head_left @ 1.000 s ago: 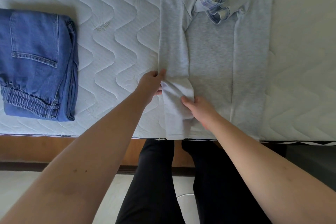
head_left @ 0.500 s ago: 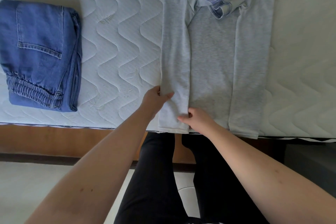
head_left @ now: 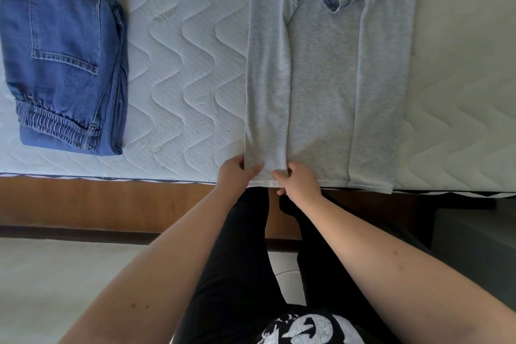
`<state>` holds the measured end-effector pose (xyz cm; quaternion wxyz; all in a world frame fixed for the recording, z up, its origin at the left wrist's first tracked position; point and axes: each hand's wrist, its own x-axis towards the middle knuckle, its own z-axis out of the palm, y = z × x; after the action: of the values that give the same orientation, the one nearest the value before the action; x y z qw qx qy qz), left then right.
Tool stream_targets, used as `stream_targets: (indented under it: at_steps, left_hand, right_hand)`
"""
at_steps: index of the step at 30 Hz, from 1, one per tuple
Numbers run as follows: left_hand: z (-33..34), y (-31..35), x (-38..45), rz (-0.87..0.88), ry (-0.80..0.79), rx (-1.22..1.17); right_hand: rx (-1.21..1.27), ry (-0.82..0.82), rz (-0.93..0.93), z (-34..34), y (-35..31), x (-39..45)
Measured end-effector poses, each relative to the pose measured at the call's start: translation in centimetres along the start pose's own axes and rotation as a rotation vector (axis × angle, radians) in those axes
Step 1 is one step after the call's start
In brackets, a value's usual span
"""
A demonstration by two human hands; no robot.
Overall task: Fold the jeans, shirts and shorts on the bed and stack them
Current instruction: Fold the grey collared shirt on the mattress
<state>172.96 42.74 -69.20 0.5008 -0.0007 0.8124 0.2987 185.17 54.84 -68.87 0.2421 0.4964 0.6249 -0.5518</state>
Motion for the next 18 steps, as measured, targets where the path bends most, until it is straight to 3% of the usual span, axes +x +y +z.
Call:
stream_targets:
  at_steps: [4, 12, 18]
  left_hand:
    - [0.2, -1.0, -0.7, -0.015, 0.018, 0.049]
    - [0.1, -1.8, -1.3, 0.011, 0.035, 0.280]
    - [-0.4, 0.1, -1.0, 0.092, 0.198, 0.197]
  right_hand:
    - [-0.094, 0.107, -0.013, -0.4, 0.2, -0.5]
    - [-0.375, 0.020, -0.003, -0.5, 0.8, -0.5]
    - [-0.288, 0.292, -0.099, -2.0, -0.5, -0.1]
